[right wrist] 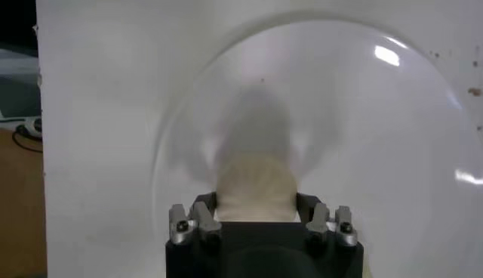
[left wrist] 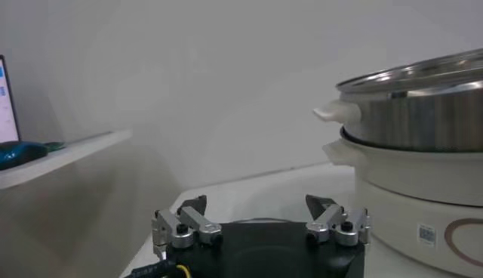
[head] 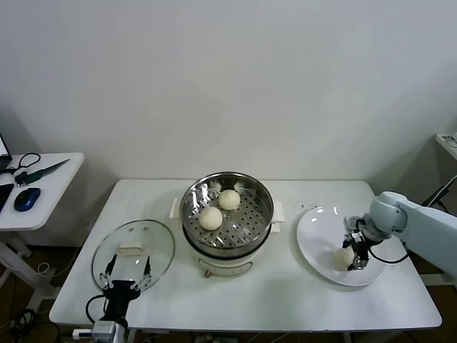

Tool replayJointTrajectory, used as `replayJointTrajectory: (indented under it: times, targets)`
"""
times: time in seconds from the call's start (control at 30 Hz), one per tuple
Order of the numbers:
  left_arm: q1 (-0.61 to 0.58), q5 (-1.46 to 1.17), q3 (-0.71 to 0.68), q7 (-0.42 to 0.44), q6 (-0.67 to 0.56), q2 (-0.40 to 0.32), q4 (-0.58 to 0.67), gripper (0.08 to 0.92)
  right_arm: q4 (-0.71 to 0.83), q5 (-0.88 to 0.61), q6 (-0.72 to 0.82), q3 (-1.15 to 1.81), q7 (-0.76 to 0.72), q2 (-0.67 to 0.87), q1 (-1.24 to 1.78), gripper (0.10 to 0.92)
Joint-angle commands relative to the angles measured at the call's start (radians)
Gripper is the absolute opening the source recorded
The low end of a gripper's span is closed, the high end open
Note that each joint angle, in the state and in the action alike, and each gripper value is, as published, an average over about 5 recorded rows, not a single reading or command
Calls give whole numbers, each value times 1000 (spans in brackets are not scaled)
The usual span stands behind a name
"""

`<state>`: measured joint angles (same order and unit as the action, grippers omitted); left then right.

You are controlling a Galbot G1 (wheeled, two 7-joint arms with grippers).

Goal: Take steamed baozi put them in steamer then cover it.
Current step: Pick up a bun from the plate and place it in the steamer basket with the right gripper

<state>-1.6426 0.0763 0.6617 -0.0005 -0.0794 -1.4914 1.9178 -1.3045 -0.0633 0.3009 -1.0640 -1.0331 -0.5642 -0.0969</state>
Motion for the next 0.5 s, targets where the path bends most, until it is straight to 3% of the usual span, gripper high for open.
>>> replayJointTrajectory:
  times: [0.03, 0.23, 0.5]
  targets:
    - [-3, -1, -1, 1, -2, 0, 2, 823, -27, 13, -121, -183, -6, -20, -237, 687]
    - [-11, -3, 5, 0, -3, 2, 11, 823, -21, 158, -433, -362, -12, -141, -535, 687]
    - [-17, -4, 6, 0, 1, -1, 16, 823, -47, 189, -659, -449, -10, -339, -770, 695]
